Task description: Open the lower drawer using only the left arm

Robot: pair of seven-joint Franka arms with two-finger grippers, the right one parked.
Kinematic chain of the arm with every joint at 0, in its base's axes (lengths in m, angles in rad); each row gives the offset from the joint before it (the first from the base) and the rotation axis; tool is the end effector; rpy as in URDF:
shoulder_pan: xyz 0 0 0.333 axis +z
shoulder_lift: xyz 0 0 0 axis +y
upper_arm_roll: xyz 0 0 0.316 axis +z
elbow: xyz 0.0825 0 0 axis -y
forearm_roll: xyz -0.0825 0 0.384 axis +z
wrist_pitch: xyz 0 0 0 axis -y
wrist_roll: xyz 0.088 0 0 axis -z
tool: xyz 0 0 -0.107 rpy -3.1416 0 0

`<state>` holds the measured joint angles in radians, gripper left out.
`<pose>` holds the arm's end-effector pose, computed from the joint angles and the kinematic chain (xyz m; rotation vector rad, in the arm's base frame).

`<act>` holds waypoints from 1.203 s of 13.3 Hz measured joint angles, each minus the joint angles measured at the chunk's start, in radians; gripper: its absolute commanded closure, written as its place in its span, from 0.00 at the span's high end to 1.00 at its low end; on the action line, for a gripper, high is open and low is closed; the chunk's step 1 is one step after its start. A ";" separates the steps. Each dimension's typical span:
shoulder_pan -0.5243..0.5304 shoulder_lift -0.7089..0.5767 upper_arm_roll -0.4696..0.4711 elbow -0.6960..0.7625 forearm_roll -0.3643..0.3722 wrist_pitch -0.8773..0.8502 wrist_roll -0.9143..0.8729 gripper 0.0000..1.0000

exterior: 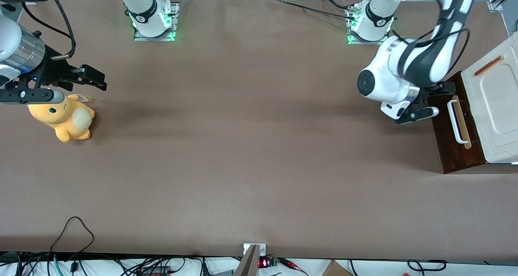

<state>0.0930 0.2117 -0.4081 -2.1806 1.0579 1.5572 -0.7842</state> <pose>0.4945 -0.0603 0.3006 -1.9872 0.0261 0.1474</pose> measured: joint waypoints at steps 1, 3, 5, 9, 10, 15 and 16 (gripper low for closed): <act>0.000 0.020 0.002 -0.013 0.034 0.001 -0.015 0.98; 0.000 0.059 0.018 -0.021 0.094 0.001 -0.046 0.96; -0.001 0.105 0.061 -0.022 0.167 0.003 -0.080 0.93; -0.004 0.178 0.134 -0.019 0.257 0.015 -0.117 0.85; -0.009 0.186 0.134 -0.019 0.258 0.015 -0.124 0.82; -0.050 0.223 0.161 -0.019 0.274 0.011 -0.154 0.78; -0.050 0.228 0.174 -0.019 0.293 0.011 -0.155 0.78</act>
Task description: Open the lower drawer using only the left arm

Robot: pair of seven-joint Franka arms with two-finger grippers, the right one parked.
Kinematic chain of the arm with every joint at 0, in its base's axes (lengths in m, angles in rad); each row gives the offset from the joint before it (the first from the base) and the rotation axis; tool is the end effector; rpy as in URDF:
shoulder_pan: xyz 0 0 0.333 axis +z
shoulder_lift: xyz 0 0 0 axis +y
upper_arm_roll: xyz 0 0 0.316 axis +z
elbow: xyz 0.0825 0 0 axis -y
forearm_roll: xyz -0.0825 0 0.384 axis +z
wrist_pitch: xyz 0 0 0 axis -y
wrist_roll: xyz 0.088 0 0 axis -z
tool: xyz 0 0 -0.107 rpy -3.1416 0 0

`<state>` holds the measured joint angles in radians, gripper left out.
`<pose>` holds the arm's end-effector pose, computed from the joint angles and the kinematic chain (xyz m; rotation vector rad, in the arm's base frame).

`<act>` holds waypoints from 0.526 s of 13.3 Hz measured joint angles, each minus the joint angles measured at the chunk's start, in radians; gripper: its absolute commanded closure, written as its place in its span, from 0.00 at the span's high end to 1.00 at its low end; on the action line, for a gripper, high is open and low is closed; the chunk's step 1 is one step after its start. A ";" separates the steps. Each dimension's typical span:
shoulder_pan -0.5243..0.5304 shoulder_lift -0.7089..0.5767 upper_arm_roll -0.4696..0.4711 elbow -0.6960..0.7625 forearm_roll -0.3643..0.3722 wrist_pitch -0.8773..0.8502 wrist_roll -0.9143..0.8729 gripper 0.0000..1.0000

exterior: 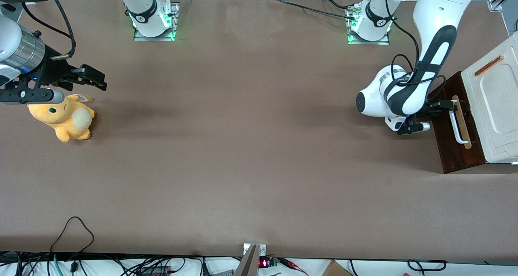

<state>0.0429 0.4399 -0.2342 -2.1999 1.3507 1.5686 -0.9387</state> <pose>0.4977 0.0074 0.1941 -1.7716 0.1088 0.1276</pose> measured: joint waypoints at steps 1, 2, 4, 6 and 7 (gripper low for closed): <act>0.000 0.004 0.014 0.000 0.013 0.000 0.000 0.77; 0.001 0.006 0.023 0.000 0.023 0.000 -0.001 0.74; 0.001 0.012 0.028 0.000 0.042 0.000 -0.004 0.67; 0.001 0.018 0.029 0.000 0.052 -0.001 -0.009 0.61; 0.001 0.020 0.031 0.000 0.065 -0.002 -0.010 0.61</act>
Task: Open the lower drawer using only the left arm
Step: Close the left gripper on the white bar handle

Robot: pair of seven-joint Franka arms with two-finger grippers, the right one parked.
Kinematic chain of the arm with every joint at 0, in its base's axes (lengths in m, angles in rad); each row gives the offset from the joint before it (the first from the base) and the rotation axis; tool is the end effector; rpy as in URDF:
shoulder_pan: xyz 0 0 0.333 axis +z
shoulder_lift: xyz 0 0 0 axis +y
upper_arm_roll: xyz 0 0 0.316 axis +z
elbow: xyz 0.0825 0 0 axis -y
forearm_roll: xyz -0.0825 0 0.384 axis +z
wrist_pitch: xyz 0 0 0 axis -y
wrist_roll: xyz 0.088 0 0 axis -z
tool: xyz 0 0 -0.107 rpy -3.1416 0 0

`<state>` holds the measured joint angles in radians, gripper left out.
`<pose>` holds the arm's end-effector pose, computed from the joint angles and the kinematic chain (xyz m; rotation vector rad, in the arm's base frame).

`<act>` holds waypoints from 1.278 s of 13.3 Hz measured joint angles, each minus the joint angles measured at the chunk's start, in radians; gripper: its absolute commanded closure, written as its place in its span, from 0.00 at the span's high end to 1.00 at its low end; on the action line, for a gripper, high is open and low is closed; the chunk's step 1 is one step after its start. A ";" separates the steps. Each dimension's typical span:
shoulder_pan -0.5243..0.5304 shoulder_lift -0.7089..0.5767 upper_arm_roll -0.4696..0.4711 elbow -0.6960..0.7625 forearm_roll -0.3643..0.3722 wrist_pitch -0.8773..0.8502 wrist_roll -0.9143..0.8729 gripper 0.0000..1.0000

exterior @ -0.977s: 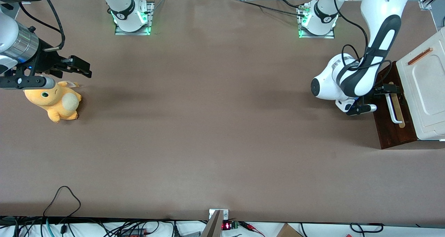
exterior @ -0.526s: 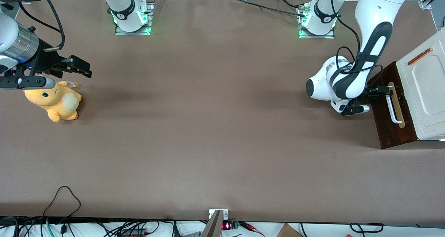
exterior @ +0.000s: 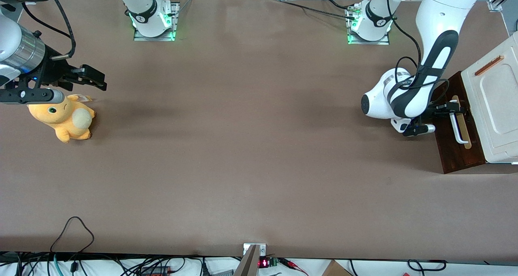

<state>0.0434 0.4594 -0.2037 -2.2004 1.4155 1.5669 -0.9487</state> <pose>0.5003 0.0239 0.1874 -1.7256 0.1287 0.1111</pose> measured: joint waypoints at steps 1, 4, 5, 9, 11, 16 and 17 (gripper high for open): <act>0.000 0.001 0.002 0.000 0.009 0.000 -0.001 0.60; 0.000 0.005 0.012 0.000 0.045 0.001 -0.001 0.57; 0.000 0.007 0.021 0.000 0.053 0.005 0.000 0.57; 0.000 0.014 0.037 0.001 0.059 0.030 0.000 0.51; 0.001 0.014 0.046 0.001 0.059 0.044 0.000 0.43; -0.003 0.017 0.047 0.003 0.062 0.052 0.001 0.26; -0.004 0.018 0.046 0.003 0.063 0.050 -0.001 0.24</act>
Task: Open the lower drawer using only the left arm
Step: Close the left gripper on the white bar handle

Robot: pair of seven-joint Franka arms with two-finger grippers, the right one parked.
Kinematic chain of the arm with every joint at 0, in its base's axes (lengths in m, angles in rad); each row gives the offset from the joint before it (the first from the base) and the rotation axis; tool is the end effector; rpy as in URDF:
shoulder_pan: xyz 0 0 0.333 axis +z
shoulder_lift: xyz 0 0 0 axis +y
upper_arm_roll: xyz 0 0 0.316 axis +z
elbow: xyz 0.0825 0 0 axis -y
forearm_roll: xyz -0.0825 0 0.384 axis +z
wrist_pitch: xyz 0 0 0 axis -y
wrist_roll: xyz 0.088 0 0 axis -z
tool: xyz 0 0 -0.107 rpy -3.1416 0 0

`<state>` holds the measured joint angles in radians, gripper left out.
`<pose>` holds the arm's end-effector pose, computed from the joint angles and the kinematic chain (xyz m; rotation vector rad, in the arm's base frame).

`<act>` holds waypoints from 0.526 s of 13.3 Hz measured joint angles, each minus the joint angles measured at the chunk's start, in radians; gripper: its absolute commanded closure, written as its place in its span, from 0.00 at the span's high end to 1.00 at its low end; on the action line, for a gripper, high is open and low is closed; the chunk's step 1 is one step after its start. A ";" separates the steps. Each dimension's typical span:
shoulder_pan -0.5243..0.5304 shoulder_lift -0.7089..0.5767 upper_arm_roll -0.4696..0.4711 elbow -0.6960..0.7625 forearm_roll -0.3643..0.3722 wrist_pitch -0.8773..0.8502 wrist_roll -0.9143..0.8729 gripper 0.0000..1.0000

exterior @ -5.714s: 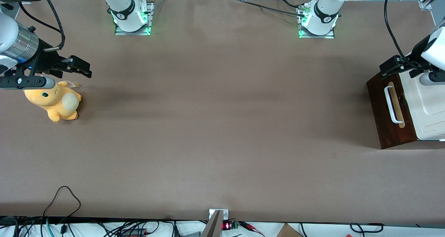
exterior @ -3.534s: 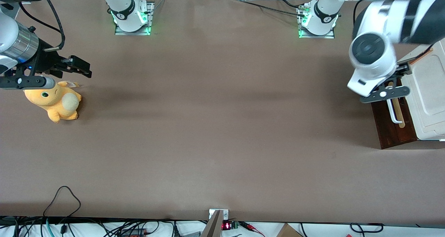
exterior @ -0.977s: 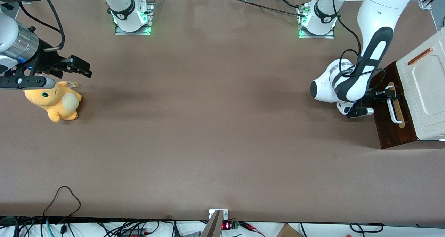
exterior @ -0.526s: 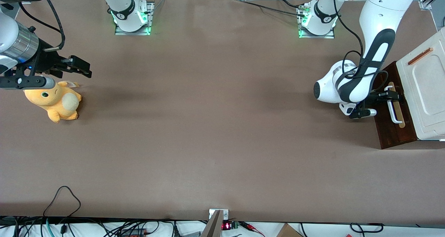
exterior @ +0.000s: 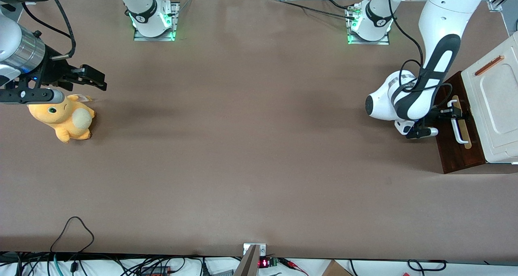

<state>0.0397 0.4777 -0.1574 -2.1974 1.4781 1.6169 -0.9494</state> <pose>0.5056 0.0410 0.1782 -1.7187 0.1663 0.0861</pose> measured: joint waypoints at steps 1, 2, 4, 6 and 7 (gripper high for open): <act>-0.001 0.001 0.001 0.000 0.004 -0.007 -0.008 0.20; -0.002 0.003 0.001 0.000 0.006 -0.010 -0.012 0.17; -0.003 0.005 0.001 0.000 0.009 -0.013 -0.016 0.07; -0.003 0.005 0.001 0.000 0.009 -0.012 -0.016 0.00; -0.003 0.005 0.001 0.000 0.009 -0.009 -0.017 0.00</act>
<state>0.0364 0.4822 -0.1566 -2.1978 1.4874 1.6078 -0.9661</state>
